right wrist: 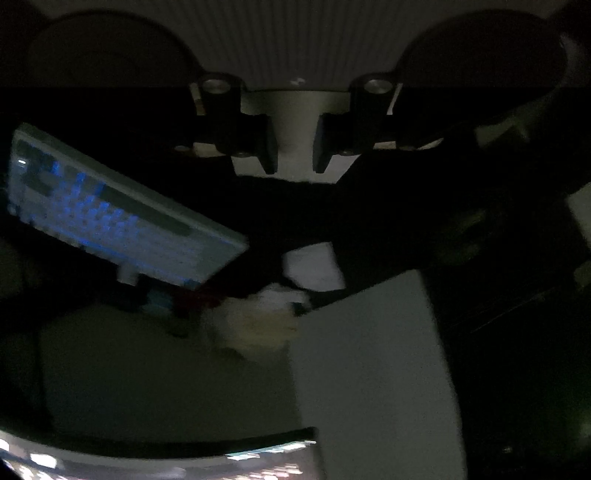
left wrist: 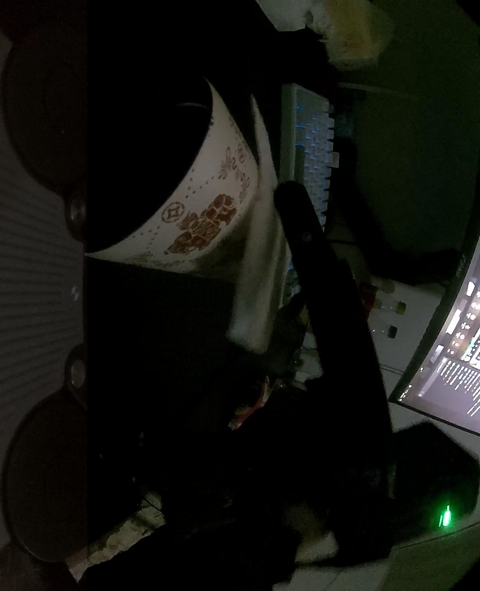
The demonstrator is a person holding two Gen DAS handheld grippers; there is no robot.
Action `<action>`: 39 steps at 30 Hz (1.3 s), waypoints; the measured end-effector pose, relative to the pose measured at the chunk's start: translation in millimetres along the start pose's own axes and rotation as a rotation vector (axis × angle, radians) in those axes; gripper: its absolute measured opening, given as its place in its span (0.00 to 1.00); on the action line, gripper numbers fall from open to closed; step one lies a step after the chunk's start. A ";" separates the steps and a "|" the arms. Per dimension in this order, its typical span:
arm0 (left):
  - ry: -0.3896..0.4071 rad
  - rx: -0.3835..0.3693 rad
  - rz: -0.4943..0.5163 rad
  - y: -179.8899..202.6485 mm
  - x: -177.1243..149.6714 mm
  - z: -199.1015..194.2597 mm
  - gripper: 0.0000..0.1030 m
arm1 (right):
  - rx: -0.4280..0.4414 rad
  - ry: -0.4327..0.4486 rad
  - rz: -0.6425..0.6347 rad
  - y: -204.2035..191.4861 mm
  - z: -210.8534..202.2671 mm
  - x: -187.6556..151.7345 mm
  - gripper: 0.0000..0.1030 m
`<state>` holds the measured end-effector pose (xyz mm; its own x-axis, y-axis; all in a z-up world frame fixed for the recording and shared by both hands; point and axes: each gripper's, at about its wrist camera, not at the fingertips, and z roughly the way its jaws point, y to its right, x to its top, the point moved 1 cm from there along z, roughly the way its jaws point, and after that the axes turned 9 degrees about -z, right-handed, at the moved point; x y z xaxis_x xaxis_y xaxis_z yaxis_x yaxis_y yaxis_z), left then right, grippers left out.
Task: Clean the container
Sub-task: 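Rub the paper towel back and forth over the thermos with the right gripper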
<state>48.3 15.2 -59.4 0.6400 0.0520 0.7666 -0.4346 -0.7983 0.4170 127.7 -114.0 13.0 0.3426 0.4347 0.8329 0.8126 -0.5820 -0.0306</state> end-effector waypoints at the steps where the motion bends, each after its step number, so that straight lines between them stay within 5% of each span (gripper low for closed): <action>1: 0.000 -0.002 -0.005 -0.7 0.5 0.0 1.00 | 0.038 0.008 -0.009 -5.0 -2.5 -0.4 0.24; 6: 0.000 -0.002 -0.010 -0.5 2.1 0.5 1.00 | 0.039 0.011 -0.023 -4.6 -6.2 -2.0 0.24; 11: 0.002 -0.002 -0.012 -0.4 3.6 1.3 1.00 | -0.099 0.001 0.022 20.1 2.4 -3.2 0.24; 17: 0.008 -0.005 -0.019 -4.1 4.8 2.5 1.00 | 0.029 0.070 -0.058 -16.9 -4.3 -7.3 0.24; 21: 0.010 -0.002 -0.027 -5.4 5.1 2.1 1.00 | 0.028 0.091 -0.080 -19.5 -2.8 -8.8 0.24; 28: 0.015 0.008 -0.033 -8.9 6.8 1.8 1.00 | -0.169 0.063 0.016 15.1 6.6 -9.6 0.24; 33: 0.032 0.046 -0.023 -10.0 7.9 3.7 1.00 | 0.000 0.122 -0.039 -18.1 -1.7 -12.6 0.25; 37: 0.034 0.041 -0.024 -11.4 8.8 3.4 1.00 | 0.034 0.136 -0.046 -23.7 -0.2 -12.4 0.24; 39: 0.035 0.039 -0.025 -12.1 9.3 3.2 1.00 | -0.031 0.127 -0.021 -10.9 4.8 -12.8 0.24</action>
<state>61.5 23.4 -58.9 0.6274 0.0923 0.7732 -0.3936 -0.8192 0.4171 116.7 -110.0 0.0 0.2618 0.3580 0.8963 0.8035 -0.5954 0.0031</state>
